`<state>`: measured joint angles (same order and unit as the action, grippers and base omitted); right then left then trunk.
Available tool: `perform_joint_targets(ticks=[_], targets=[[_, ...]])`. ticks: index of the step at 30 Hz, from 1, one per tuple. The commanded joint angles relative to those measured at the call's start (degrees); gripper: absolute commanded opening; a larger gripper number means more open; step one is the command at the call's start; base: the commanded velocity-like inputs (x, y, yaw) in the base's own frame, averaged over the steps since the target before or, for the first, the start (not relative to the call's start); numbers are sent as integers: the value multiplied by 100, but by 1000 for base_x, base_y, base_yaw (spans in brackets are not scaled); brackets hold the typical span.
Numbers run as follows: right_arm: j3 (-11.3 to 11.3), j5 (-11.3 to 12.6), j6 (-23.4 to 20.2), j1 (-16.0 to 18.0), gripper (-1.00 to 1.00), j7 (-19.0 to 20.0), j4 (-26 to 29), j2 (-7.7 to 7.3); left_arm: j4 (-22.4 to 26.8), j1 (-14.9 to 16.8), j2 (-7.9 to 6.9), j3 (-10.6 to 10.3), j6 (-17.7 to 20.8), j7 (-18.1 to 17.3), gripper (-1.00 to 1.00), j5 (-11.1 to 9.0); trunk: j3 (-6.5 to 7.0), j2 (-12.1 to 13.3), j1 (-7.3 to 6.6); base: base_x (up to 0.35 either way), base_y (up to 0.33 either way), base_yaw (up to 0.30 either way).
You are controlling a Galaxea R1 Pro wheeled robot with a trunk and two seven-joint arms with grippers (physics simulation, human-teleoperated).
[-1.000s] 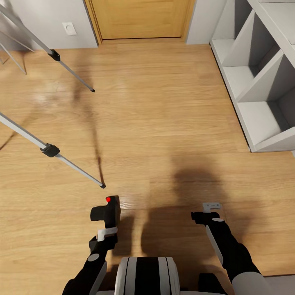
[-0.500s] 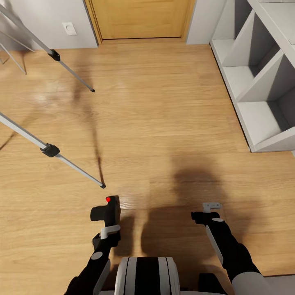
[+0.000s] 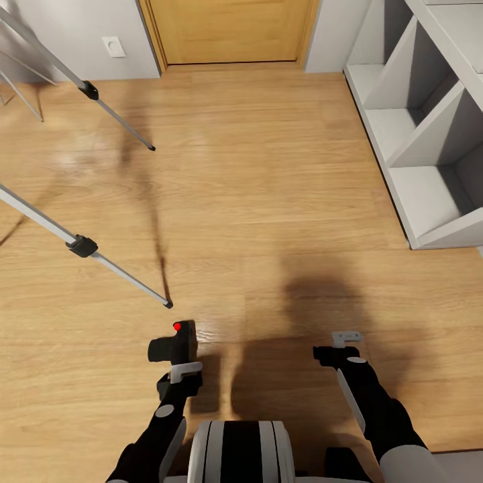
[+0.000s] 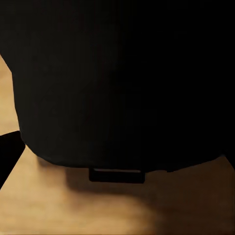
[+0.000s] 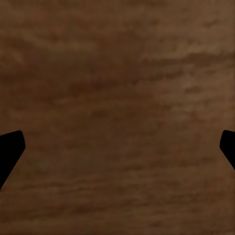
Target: Attach the digital camera to the camera tripod in the bedroom.
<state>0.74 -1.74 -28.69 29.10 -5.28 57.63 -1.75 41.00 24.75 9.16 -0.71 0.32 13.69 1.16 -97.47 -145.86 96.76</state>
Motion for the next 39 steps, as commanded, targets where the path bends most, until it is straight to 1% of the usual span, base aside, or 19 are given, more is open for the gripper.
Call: perform_joint_targets(ticks=[1,7,39], targets=[[-4,-16,-33,2,100,-8,7,-1,2,1,3,-8,3,28,100,24,-3,-1,-1,0,0,0],[-4,-16,-31,0,100,-8,10,-1,4,6,13,-8,4,28,100,62,-3,-1,-1,0,0,0],[-4,-14,-24,0,100,-8,7,-1,66,9,-8,-25,-14,27,100,107,-3,-1,-1,0,0,0]])
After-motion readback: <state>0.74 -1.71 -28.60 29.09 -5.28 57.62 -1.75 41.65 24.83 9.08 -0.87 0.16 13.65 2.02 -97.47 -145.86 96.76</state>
